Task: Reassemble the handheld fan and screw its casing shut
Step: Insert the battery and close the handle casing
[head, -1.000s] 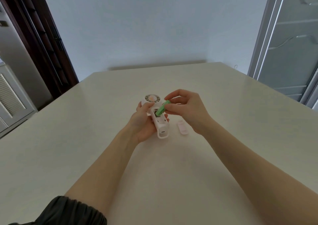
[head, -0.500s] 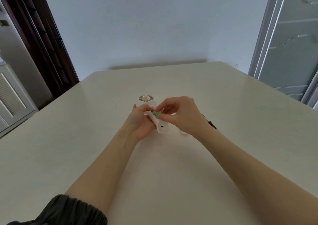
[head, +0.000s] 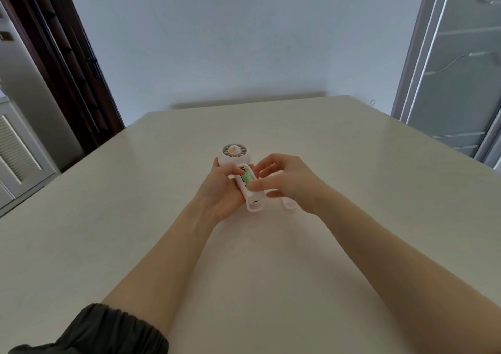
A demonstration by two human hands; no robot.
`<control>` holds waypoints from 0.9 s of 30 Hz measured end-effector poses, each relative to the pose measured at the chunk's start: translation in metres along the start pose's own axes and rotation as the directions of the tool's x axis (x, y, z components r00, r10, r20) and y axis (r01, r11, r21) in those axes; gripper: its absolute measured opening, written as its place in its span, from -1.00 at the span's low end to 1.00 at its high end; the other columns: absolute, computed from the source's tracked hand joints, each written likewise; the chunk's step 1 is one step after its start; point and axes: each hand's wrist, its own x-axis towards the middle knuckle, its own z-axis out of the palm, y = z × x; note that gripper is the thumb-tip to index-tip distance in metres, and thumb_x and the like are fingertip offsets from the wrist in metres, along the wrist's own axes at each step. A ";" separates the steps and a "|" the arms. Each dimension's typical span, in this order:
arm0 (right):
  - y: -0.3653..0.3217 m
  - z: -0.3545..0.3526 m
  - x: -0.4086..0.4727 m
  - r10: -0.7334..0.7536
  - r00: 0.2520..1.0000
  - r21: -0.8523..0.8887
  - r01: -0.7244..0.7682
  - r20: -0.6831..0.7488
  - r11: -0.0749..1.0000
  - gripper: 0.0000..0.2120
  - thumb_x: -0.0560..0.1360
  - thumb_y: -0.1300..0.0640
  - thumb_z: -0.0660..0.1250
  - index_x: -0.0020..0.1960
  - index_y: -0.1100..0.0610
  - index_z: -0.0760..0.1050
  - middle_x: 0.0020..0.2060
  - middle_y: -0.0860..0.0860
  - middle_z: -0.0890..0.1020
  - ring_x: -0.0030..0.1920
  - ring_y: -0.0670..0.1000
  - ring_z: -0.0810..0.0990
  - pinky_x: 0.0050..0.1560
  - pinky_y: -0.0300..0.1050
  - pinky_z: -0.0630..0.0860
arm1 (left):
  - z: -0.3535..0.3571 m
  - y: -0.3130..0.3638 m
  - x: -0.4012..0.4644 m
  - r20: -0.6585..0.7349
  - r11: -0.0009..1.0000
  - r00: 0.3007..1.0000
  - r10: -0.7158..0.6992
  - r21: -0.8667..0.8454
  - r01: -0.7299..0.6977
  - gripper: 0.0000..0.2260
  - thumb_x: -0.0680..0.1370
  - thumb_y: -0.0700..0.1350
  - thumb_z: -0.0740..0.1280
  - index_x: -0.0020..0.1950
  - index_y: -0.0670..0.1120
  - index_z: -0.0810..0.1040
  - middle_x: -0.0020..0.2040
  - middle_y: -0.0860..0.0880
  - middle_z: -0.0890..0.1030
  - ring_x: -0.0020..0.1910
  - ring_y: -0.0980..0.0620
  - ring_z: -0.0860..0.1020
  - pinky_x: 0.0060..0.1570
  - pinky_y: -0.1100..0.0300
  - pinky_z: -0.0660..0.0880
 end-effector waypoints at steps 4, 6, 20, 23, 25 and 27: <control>0.002 0.001 -0.001 0.210 0.976 0.197 -0.216 0.049 0.956 -0.52 0.28 0.27 0.55 0.13 0.22 0.45 -0.05 0.13 0.64 -0.18 0.06 0.67 -0.23 -0.18 0.64 | 0.003 -0.002 -0.001 -0.019 0.995 0.999 0.027 0.099 -0.025 -0.41 0.46 -0.48 0.03 0.40 -0.02 0.32 -0.02 -0.18 0.48 -0.10 -0.06 0.51 -0.07 0.03 0.51; 0.003 0.003 -0.001 0.235 0.971 0.216 -0.241 0.055 0.946 -0.51 0.29 0.23 0.55 0.14 0.20 0.43 -0.07 0.10 0.63 -0.23 0.05 0.68 -0.28 -0.18 0.63 | 0.003 -0.001 -0.002 -0.029 0.991 0.999 0.039 0.127 -0.035 -0.39 0.48 -0.49 0.04 0.46 -0.05 0.26 -0.01 -0.18 0.48 -0.10 -0.06 0.51 -0.10 0.06 0.51; 0.011 0.007 0.004 0.275 0.953 0.338 -0.303 0.129 0.891 -0.79 0.44 0.24 0.44 -0.04 0.25 0.43 -0.24 0.17 0.62 -0.36 0.05 0.66 -0.37 -0.12 0.61 | 0.012 -0.006 -0.001 -0.047 0.967 0.995 0.086 0.244 -0.072 -0.28 0.52 -0.48 0.07 0.54 0.09 0.02 0.03 -0.21 0.52 -0.07 -0.08 0.57 -0.11 0.04 0.55; 0.010 0.007 0.005 0.291 0.948 0.345 -0.317 0.126 0.884 -0.80 0.43 0.27 0.44 -0.06 0.24 0.42 -0.25 0.17 0.62 -0.36 0.08 0.65 -0.36 -0.09 0.62 | 0.011 -0.007 -0.001 -0.052 0.958 0.993 0.102 0.273 -0.084 -0.28 0.52 -0.49 0.07 0.55 0.08 0.01 0.04 -0.20 0.53 -0.07 -0.08 0.58 -0.14 0.05 0.56; 0.009 0.008 0.005 0.294 0.950 0.345 -0.313 0.106 0.885 -0.77 0.42 0.27 0.45 -0.04 0.25 0.41 -0.24 0.18 0.61 -0.35 0.09 0.65 -0.35 -0.07 0.63 | 0.011 -0.006 -0.001 -0.053 0.957 0.993 0.107 0.277 -0.088 -0.29 0.52 -0.50 0.07 0.55 0.05 0.03 0.05 -0.21 0.53 -0.07 -0.08 0.59 -0.18 0.06 0.58; 0.008 0.009 0.004 0.278 0.958 0.351 -0.286 0.075 0.891 -0.73 0.40 0.26 0.47 -0.01 0.26 0.42 -0.23 0.19 0.62 -0.35 0.08 0.65 -0.38 -0.10 0.62 | 0.012 -0.005 -0.002 -0.051 0.964 0.992 0.111 0.249 -0.095 -0.34 0.52 -0.49 0.07 0.53 0.01 0.09 0.07 -0.22 0.52 -0.07 -0.09 0.60 -0.24 0.07 0.62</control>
